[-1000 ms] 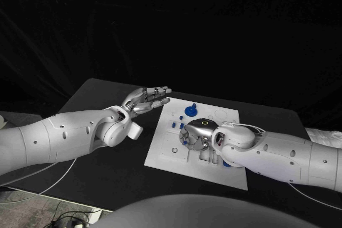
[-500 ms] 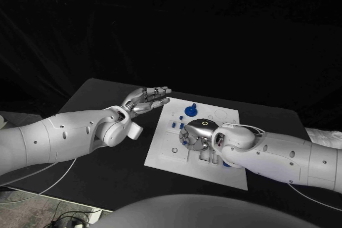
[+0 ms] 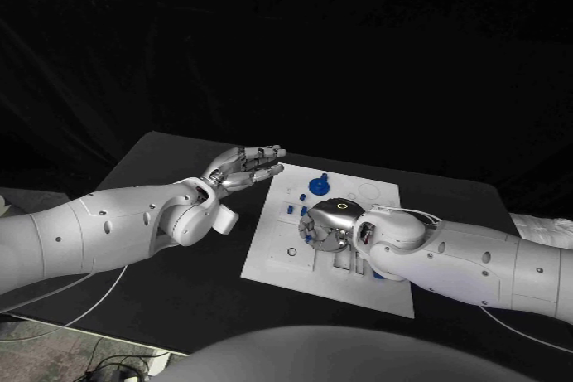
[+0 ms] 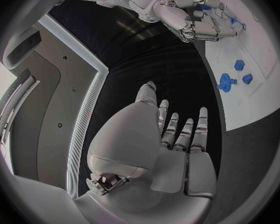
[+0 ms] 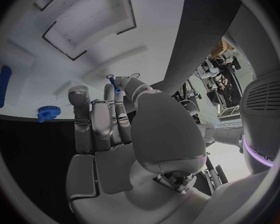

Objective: Assemble the parts on the task board

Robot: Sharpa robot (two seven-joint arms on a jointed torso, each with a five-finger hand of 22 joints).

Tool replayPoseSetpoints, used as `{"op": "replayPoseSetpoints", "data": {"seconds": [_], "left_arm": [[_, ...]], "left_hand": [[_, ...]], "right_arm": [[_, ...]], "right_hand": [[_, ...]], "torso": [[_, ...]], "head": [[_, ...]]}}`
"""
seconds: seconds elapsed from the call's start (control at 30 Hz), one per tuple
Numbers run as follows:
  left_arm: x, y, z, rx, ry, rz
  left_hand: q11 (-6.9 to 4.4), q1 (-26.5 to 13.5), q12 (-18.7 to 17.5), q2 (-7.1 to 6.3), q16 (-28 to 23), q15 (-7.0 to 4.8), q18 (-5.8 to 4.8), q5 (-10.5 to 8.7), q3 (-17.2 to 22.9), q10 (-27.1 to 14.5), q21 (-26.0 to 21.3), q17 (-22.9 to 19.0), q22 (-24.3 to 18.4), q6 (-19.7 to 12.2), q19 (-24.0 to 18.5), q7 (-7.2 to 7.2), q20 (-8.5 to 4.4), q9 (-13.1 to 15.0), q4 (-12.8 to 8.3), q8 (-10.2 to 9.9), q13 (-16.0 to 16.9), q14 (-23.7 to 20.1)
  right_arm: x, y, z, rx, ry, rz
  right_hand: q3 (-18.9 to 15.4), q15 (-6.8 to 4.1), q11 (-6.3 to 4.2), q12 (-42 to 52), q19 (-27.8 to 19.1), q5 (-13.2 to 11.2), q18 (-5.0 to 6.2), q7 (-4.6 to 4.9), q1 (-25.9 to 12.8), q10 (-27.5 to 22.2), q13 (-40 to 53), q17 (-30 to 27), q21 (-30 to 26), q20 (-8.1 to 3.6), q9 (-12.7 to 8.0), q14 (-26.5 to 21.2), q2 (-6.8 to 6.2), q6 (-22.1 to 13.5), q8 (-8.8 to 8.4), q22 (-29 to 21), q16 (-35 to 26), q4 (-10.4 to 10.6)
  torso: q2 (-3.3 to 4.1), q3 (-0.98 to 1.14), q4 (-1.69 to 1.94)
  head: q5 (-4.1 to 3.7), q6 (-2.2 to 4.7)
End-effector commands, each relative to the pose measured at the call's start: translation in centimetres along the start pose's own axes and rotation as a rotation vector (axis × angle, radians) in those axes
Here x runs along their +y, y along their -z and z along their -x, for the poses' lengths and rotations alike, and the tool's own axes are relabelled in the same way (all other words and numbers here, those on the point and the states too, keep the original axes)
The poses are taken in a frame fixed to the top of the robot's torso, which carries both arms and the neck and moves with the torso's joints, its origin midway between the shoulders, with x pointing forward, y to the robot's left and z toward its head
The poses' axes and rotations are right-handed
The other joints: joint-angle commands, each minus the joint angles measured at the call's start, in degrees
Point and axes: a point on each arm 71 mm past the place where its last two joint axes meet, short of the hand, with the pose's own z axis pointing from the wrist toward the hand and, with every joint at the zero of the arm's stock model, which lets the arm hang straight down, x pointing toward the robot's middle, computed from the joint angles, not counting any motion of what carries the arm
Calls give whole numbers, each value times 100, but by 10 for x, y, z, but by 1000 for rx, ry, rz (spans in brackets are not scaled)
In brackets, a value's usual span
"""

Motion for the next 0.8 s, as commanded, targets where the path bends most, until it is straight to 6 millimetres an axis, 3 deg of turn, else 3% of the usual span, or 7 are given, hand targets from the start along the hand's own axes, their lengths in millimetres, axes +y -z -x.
{"op": "replayPoseSetpoints", "data": {"seconds": [0.03, 0.67, 0.8], "left_arm": [[-1, -1, -3, 23, 9, -8], [0, -3, -5, 30, 12, 1], [0, -3, -5, 31, 13, 1]], "left_hand": [[-3, 23, -29, 14, -24, 2, -79, 28, -19, -41, 17, -4, 0, -26, 44, 12, 6, -3, -3, -2, 1, -18], [-1, 30, -33, 34, -24, 6, -80, 38, -14, -48, 18, -4, -5, -24, 48, 17, 6, -3, -2, -2, 1, -23], [1, 37, -34, 42, -23, 8, -80, 43, -11, -50, 19, -4, -4, -26, 52, 18, 6, -3, -3, -3, 1, -24]], "right_arm": [[0, -1, -1, 0, 0, 4], [-3, 0, -7, 28, -12, -13], [-4, 1, -9, 34, -12, -20]], "right_hand": [[-1, 14, 13, -20, 42, -34, -4, 53, -14, -9, -5, 0, 23, 11, 5, 43, 34, 6, -34, 459, 18, -22], [0, 18, 19, -28, 32, -63, -1, 60, -17, -12, -7, -16, 8, 15, 3, 35, 34, -19, -59, 454, 9, -26], [15, 42, 57, -106, -24, -183, 11, 76, -36, -149, -26, -72, -67, 33, -47, -9, 27, -200, -212, 432, -29, -28]], "torso": [[3, 2, 0], [1, 0, 2], [3, 0, 1]], "head": [[-6, 0], [-31, 0], [-24, 0]]}}
